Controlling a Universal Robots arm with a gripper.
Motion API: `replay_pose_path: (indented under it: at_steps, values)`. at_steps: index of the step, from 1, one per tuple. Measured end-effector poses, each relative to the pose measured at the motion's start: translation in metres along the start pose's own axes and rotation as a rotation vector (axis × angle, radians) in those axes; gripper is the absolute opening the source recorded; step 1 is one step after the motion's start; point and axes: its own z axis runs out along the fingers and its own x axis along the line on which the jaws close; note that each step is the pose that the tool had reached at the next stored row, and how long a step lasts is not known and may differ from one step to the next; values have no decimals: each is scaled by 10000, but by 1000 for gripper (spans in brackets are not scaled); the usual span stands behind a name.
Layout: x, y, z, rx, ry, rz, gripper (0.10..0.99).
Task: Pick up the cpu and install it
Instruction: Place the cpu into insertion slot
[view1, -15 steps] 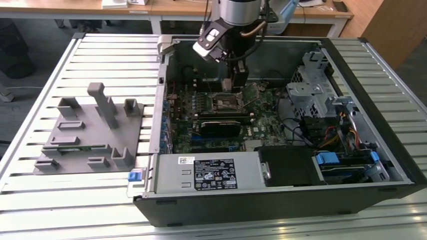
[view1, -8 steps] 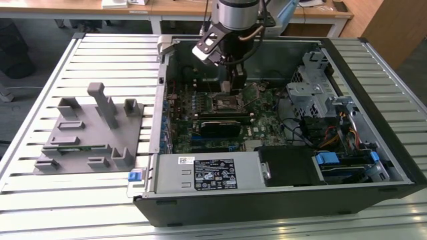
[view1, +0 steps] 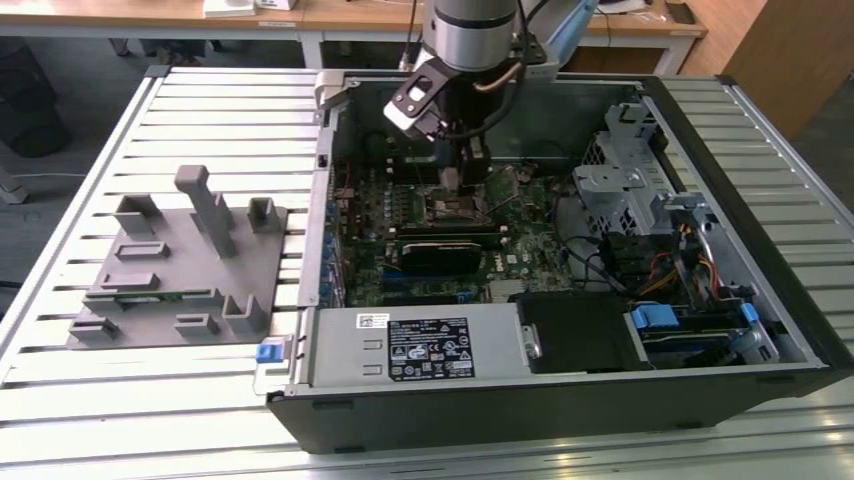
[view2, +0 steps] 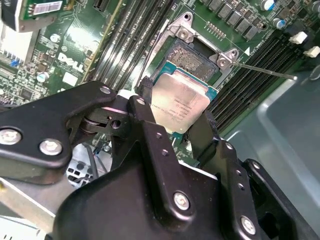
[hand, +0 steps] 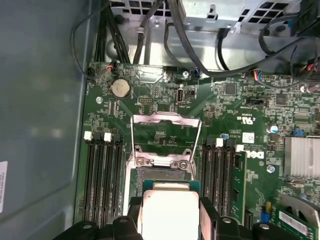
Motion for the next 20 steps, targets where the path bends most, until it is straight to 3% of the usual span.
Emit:
replay_pose_path:
  at_steps: [13, 20]
  values:
    - [41, -28, 177, 1, -1, 11, 541]
    - [41, -34, 237, 0, -2, 34, 541]
